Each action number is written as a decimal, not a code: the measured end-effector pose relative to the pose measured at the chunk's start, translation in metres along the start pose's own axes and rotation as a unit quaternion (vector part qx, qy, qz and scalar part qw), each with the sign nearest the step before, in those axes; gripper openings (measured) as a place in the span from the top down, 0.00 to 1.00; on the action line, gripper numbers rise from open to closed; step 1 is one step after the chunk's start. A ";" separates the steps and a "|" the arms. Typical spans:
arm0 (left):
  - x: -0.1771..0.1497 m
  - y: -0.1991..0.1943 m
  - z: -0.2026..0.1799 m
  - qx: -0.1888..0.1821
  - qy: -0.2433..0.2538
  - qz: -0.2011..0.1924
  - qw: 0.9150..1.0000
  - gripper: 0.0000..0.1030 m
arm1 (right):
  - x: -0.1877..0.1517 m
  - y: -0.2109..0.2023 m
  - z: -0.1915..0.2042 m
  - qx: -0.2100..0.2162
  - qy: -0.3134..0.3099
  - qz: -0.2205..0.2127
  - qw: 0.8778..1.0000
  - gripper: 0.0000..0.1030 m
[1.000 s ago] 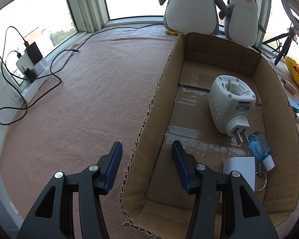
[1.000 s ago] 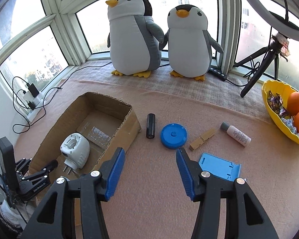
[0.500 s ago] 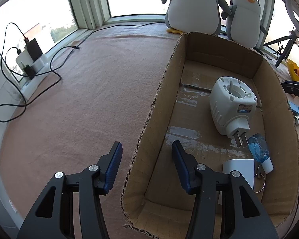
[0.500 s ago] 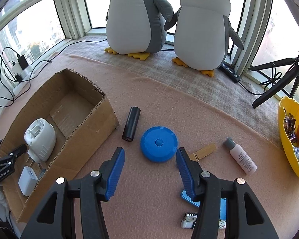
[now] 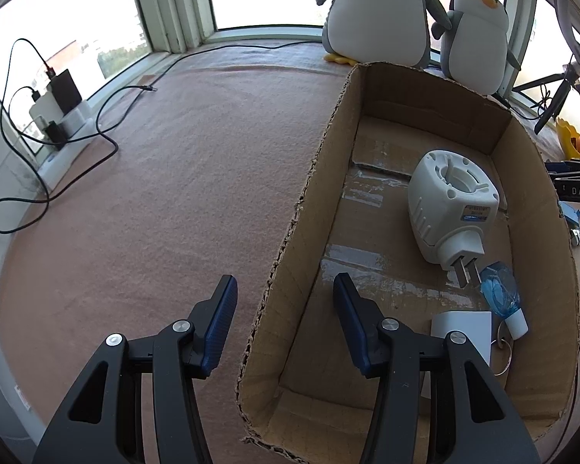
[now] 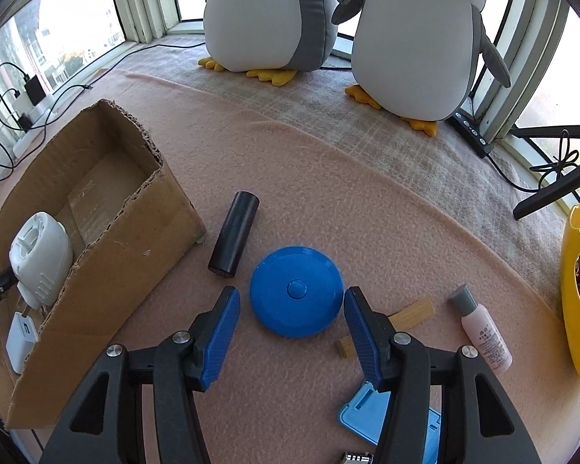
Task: Organize rigid objects
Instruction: 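Move the right tool to the blue round tape measure, then close the right gripper on the blue tape measure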
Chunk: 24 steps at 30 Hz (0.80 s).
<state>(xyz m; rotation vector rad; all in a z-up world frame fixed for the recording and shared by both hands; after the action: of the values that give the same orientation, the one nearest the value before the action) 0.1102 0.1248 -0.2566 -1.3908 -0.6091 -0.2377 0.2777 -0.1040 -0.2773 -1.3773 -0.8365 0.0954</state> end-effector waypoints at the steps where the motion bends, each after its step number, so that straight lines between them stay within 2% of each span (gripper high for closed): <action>1: 0.000 0.000 0.000 0.000 0.000 0.000 1.000 0.50 | 0.001 0.002 0.000 0.001 -0.002 0.002 1.000 0.50; 11: 0.000 0.000 0.000 -0.001 -0.004 0.000 1.000 0.50 | 0.001 0.005 0.000 0.004 0.000 0.006 1.000 0.50; 13: 0.000 0.000 0.000 -0.002 -0.006 0.001 1.000 0.50 | 0.000 0.004 0.000 0.004 0.003 0.006 1.000 0.55; 24: 0.000 -0.001 0.000 -0.003 -0.006 -0.001 1.000 0.50 | -0.005 -0.009 0.002 0.005 0.027 -0.009 1.000 0.55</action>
<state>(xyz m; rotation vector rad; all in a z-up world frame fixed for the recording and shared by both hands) 0.1097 0.1244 -0.2562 -1.3981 -0.6195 -0.2327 0.2695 -0.1069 -0.2719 -1.3572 -0.8017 0.0475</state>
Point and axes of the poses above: each gripper's, at about its wrist camera, not at the fingertips, and y roughly the way its jaws point, z to its left, x to its top, the point moved 9 cm from there along y, roughly the way its jaws point, and after that the axes turned 1 degree about x, right-handed, at the moved point
